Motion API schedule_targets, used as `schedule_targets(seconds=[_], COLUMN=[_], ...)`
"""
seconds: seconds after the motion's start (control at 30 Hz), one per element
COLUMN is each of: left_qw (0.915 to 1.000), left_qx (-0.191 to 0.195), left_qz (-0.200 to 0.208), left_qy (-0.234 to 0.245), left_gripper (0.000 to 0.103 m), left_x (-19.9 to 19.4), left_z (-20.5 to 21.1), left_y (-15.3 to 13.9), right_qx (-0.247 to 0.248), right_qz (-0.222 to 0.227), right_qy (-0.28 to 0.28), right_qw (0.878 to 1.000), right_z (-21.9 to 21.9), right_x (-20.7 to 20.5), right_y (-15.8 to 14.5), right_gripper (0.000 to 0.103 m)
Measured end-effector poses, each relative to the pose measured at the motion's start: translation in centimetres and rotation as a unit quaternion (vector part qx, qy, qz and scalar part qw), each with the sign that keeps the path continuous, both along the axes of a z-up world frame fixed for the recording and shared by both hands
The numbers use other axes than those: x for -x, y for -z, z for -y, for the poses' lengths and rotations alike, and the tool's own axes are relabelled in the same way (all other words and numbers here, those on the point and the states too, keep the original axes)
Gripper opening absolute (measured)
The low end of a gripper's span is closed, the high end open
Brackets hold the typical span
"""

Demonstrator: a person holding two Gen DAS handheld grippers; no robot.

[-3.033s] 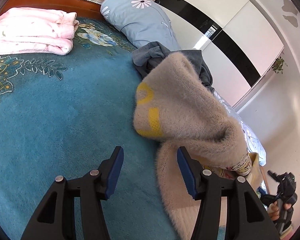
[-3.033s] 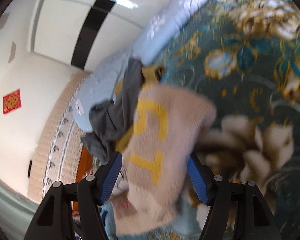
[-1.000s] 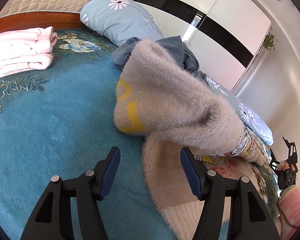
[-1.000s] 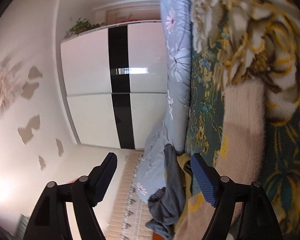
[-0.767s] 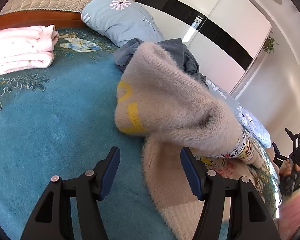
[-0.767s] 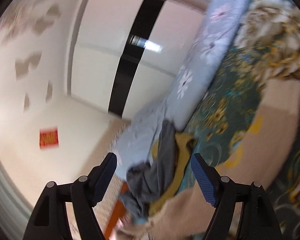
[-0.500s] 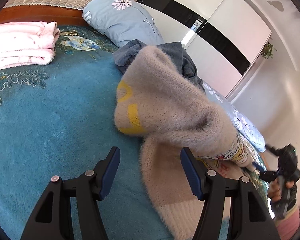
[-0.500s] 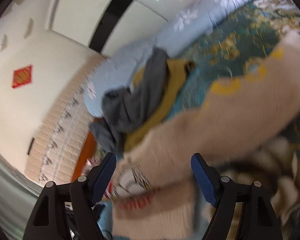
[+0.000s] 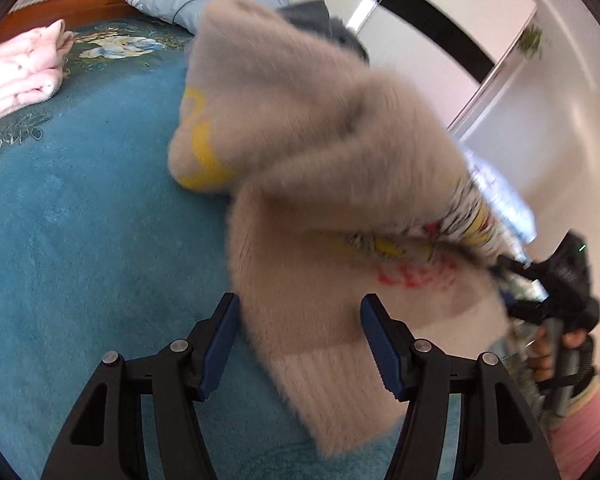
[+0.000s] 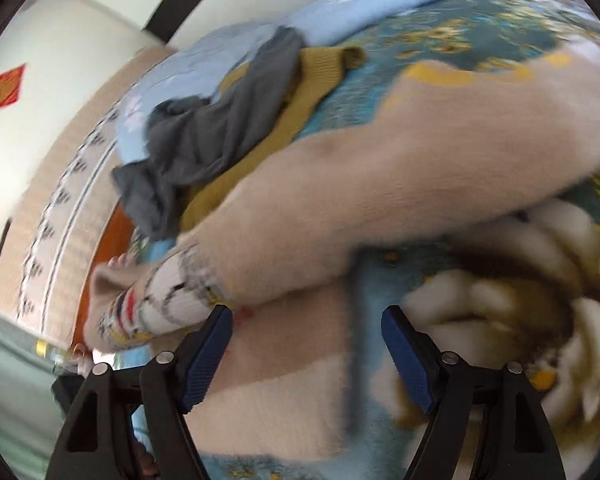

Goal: Fold clothes

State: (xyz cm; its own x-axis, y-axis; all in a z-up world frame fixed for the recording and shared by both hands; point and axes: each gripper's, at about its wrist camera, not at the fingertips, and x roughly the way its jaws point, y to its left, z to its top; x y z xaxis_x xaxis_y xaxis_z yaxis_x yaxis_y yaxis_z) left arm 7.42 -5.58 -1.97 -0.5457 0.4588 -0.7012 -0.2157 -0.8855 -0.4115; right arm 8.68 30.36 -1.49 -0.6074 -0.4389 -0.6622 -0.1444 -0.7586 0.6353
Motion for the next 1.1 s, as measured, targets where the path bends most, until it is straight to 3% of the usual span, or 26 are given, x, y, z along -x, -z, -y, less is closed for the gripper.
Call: schedule_targets(seconds=[0.07,0.1,0.13,0.2,0.3,0.53,0.6,0.77,0.97,1.03,1.1], left_qw=[0.9999,0.9998,0.9997,0.9991,0.9978,0.9961,0.9953,0.9919,0.9949,0.9961,0.9957], left_qx=[0.003,0.0,-0.004,-0.006,-0.008,-0.044,-0.048,-0.044,-0.043,-0.045,-0.064], left_qz=[0.001,0.0,0.0,0.002,0.005,-0.026,-0.043,-0.088,-0.037,-0.015,0.007], left_qy=[-0.01,-0.018,-0.025,-0.043,-0.066,-0.071,-0.072,-0.081,-0.084,-0.074,-0.067], left_gripper=[0.06,0.054,0.05,0.031,0.013,0.008,0.0,0.0,0.001,0.01,0.036], left_x=[0.0,0.0,-0.1,-0.2,-0.3,-2.1,-3.0,-4.4,-4.1,-3.9,-3.8], left_z=[-0.2,-0.1,0.0,0.2,0.7,2.6,3.4,5.7,5.9,5.3,5.2], left_y=[-0.1,-0.2,-0.3,-0.3,-0.4,-2.6,-3.7,-6.5,-3.8,-2.7,-2.0], right_qx=[-0.014,-0.034,-0.049,-0.028,-0.016,0.028,0.035,0.047,0.033,0.028,0.027], right_qz=[0.008,0.008,0.006,0.005,0.012,-0.015,-0.025,-0.056,-0.045,-0.04,-0.035], right_qy=[-0.015,-0.019,-0.024,-0.027,-0.017,-0.03,-0.045,-0.073,-0.06,-0.057,-0.058], right_qw=[1.0,0.999,0.998,0.999,1.0,0.999,0.998,0.995,0.997,0.997,0.997], right_z=[0.9,1.4,1.7,1.6,1.3,4.5,5.5,7.0,6.5,6.4,6.4], right_x=[0.3,0.4,0.4,0.2,-0.1,-2.6,-3.6,-6.4,-6.5,-6.1,-5.8], right_y=[0.5,0.4,0.3,0.4,0.7,-1.4,-2.3,-5.0,-4.3,-3.8,-3.3], right_gripper=[0.069,0.065,0.053,0.035,0.025,0.013,0.012,0.01,0.009,0.01,0.013])
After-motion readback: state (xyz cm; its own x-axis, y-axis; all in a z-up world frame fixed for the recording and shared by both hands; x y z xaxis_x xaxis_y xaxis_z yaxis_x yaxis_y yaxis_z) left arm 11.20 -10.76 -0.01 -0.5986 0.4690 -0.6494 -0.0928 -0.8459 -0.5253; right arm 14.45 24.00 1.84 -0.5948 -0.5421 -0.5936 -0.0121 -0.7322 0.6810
